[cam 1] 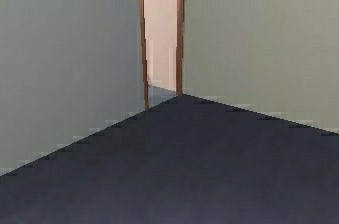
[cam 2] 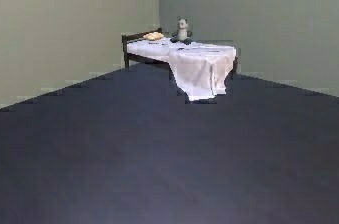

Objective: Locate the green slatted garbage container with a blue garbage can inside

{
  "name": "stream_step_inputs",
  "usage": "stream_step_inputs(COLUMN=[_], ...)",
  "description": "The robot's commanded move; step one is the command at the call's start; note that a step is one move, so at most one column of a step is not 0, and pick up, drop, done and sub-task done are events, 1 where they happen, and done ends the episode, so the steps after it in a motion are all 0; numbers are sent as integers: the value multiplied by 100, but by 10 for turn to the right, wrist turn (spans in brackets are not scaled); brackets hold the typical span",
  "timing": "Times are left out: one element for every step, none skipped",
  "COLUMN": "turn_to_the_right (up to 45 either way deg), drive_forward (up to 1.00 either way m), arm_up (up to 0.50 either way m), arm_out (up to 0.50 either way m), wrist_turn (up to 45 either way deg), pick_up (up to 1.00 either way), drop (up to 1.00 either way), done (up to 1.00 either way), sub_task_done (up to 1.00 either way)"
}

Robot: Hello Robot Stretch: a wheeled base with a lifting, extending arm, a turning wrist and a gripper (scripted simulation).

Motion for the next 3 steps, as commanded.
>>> stream_step_inputs(turn_to_the_right=[0, 0, 0], drive_forward=[100, 100, 100], arm_up=[0, 0, 0], arm_out=[0, 0, 0], wrist_turn=[0, 0, 0], pick_up=[0, 0, 0], drop=[0, 0, 0], done=[0, 0, 0], sub_task_done=[0, 0, 0])
